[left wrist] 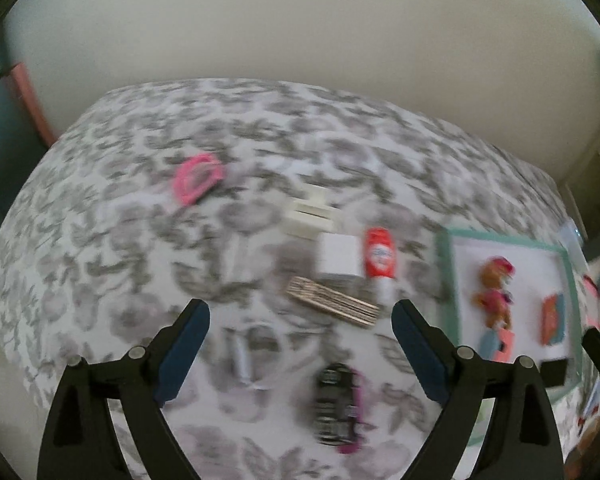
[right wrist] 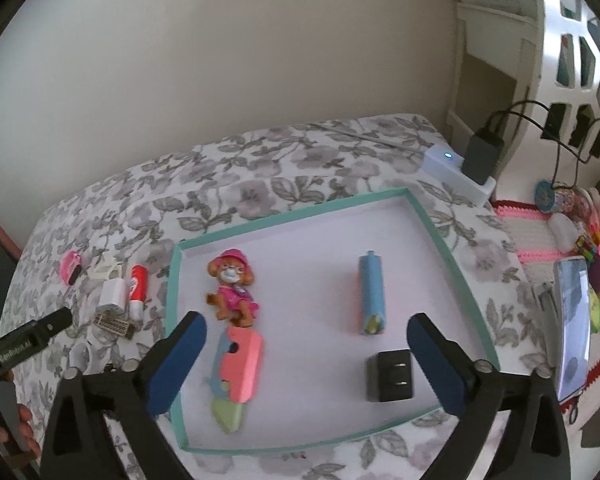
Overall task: Organize rigid objects
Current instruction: 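Open both tools to release the block and charger, then withdraw toward the pile, then grasp the white watch band with the left tool while the right tool grasps the black toy car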
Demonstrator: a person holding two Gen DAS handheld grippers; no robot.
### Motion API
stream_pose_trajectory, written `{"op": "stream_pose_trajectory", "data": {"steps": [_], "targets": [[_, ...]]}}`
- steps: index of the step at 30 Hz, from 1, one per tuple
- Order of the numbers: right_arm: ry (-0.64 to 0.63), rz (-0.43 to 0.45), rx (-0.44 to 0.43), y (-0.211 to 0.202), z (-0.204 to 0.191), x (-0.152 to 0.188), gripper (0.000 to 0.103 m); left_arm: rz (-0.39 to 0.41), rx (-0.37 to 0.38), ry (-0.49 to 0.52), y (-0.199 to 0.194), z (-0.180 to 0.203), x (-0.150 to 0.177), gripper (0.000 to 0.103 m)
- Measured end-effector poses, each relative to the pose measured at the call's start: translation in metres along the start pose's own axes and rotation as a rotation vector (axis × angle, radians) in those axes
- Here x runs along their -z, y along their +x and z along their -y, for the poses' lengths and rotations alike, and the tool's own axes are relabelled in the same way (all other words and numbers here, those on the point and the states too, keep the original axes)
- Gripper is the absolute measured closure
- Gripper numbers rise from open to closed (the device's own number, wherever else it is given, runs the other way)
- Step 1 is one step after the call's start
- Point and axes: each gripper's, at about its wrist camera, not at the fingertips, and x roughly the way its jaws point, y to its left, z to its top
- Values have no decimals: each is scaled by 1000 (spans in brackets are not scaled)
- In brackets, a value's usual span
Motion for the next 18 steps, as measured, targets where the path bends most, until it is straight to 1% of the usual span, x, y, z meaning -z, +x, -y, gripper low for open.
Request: {"op": "stream_pose_trajectory", "data": {"steps": [3,6,8,13,18], "targets": [[-32,18,-8,-2,-17,0,0,31,-50,-62,-4,-30,-4,3],[-59,29,-41,-2,-34,0,0,67,-89,-119,-10,-59,-6,2],[-85,30,-75,-2,-51,2,0,73,-115,-146,-13,-77,-7,2],[-182,10,-155,2,-104,12,0,40,-177,-185,-10,-108,-5,2],[-290,-49,-195,17,-156,33,0,-8,-168,-220,-2,-127,0,2]]}}
